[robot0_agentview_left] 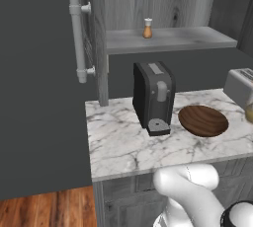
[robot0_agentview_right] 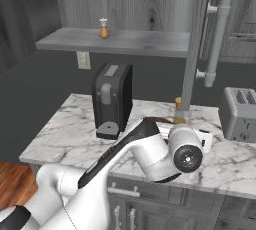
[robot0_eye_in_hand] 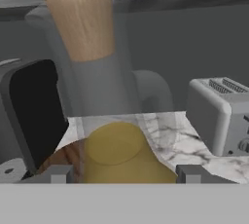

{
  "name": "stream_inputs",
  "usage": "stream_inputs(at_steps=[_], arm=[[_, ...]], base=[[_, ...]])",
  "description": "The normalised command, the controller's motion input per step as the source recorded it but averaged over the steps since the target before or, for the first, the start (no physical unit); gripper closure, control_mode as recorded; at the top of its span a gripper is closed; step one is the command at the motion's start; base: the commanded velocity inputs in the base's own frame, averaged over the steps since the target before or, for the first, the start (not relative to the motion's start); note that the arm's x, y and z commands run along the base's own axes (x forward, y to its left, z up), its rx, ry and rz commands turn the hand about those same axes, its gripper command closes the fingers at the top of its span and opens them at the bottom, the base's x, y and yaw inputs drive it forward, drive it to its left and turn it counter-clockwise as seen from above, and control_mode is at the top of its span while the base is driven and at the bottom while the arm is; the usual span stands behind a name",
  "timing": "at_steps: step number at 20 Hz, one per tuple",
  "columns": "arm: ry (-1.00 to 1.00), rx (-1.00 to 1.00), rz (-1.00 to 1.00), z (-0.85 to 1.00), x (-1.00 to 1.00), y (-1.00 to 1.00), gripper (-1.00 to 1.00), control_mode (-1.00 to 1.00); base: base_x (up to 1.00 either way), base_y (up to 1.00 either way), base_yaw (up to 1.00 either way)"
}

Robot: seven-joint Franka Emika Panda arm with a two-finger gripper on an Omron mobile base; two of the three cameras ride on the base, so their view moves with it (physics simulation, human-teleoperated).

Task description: Retrieve the bottle and the shaker from the cabinet and place them next to the mixing bowl on the counter. Then add garlic from the fridge to the mixing bowl.

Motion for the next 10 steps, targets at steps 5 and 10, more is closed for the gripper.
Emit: stream_inputs(at_steps=[5,10], arm=[[0.00,0.00,0.25,-0.15,0.13,-0.04,1.00,-1.00],[-0.03,0.00,0.27,-0.12,0.28,-0.13,1.00,-1.00]], base=[[0.00,0.00,0.00],[0.00,0.00,0.00]])
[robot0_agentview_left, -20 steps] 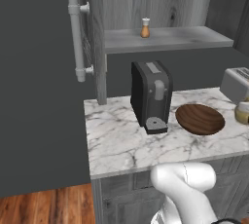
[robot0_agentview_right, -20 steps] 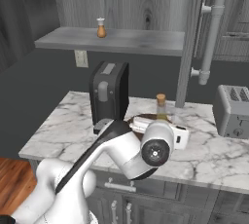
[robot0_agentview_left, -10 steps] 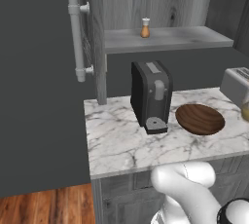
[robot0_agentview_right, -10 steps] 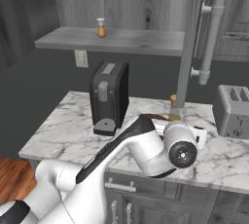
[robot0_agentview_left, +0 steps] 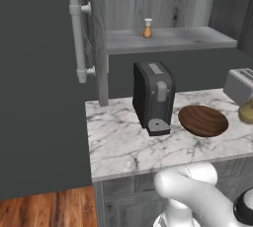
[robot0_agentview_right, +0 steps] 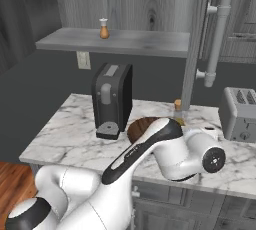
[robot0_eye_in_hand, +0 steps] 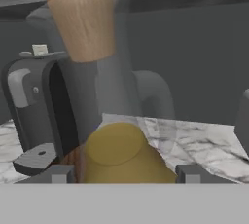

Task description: Retrieve the bottle and the shaker from the cabinet and place them next to the mixing bowl on the counter. Then add garlic from the fridge to the mixing bowl.

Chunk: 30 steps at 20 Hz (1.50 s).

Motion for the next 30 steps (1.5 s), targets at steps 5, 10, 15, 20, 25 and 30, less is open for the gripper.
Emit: stream_inputs(at_steps=[5,10,15,20,25,30], arm=[[-0.10,0.00,0.18,0.00,0.18,-0.41,1.00,-1.00],[-0.01,0.00,0.03,0.00,0.09,-0.36,1.00,-1.00],[0.00,-0.01,0.00,0.00,0.02,-0.13,1.00,-1.00],[0.01,-0.01,0.00,-0.02,0.04,0.01,1.00,-1.00],[0.00,-0.05,0.00,-0.25,0.22,0.00,1.00,-1.00],[0.00,-0.08,0.00,-0.32,0.32,0.00,1.00,-1.00]], base=[[0.00,0.00,0.00],[0.00,0.00,0.00],[0.00,0.00,0.00],[0.00,0.00,0.00],[0.00,0.00,0.00],[0.00,0.00,0.00]])
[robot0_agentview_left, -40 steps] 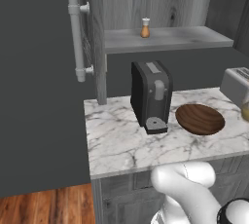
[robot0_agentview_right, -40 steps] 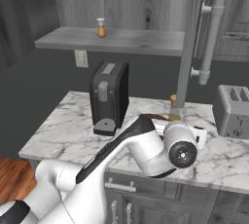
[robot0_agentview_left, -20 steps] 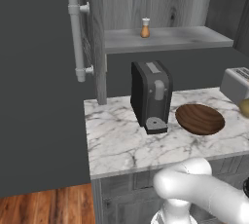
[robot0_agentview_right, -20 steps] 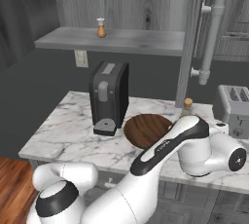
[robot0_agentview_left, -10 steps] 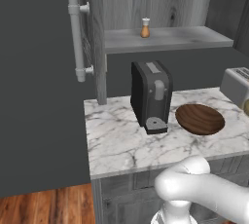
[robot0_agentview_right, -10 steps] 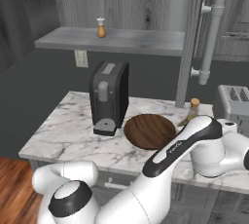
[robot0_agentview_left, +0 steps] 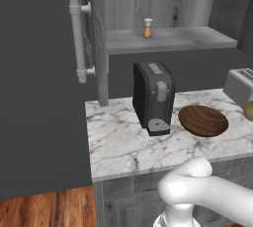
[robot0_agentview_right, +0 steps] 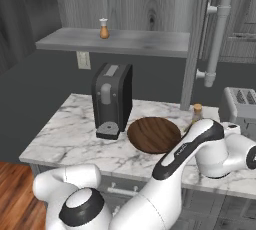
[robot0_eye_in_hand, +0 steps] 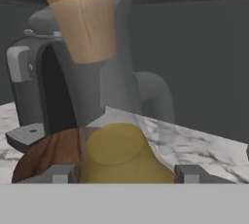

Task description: Retrieve the bottle and the shaker from the cabinet and place them next to the mixing bowl on the counter. Then add garlic from the fridge to the mixing bowl.

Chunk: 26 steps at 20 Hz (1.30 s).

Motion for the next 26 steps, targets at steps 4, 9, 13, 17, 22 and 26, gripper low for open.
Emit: stream_inputs(at_steps=[4,9,13,17,22,26], arm=[[0.03,-0.07,0.00,-0.37,0.33,0.00,1.00,-1.00],[0.04,-0.04,0.00,-0.43,0.33,0.00,1.00,-1.00],[0.00,-0.01,0.00,-0.21,0.17,0.00,1.00,-1.00],[0.00,0.00,0.00,-0.11,0.15,0.00,1.00,-1.00],[0.00,0.00,0.01,-0.02,0.12,0.00,1.00,-1.00],[0.01,0.00,0.00,-0.01,0.11,0.00,1.00,-1.00]], base=[[0.00,0.00,0.00],[0.00,0.00,0.00],[0.00,0.00,0.00],[0.00,0.00,0.00],[0.00,0.00,0.00],[0.00,0.00,0.00]])
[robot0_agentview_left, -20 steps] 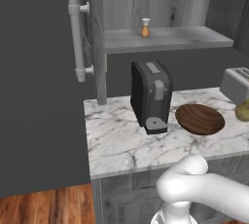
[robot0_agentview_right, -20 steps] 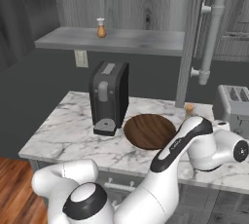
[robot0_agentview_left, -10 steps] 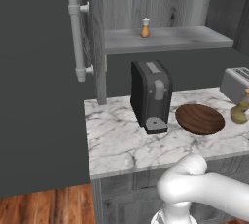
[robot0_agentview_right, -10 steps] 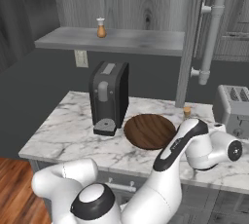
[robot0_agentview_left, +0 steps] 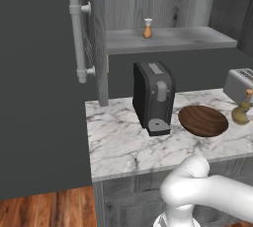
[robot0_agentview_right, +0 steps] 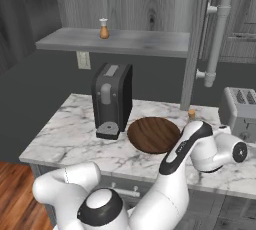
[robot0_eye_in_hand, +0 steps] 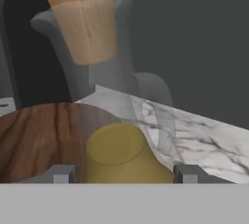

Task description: Retrieve the bottle and the shaker from the cabinet and place them next to the mixing bowl on the counter. Then add garlic from the fridge to the mixing bowl.

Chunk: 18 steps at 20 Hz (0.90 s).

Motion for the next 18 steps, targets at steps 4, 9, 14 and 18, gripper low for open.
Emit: stream_inputs(at_steps=[4,9,14,18], arm=[[0.00,0.00,0.00,-0.03,0.10,0.00,1.00,-1.00],[0.00,0.00,0.00,-0.24,0.09,0.00,1.00,-1.00],[0.00,0.00,0.00,-0.31,0.04,0.00,1.00,-1.00],[0.00,0.00,0.00,-0.21,0.03,0.00,1.00,-1.00]], base=[[0.00,0.00,0.00],[0.00,0.00,0.00],[0.00,0.00,0.00],[0.00,0.00,0.00]])
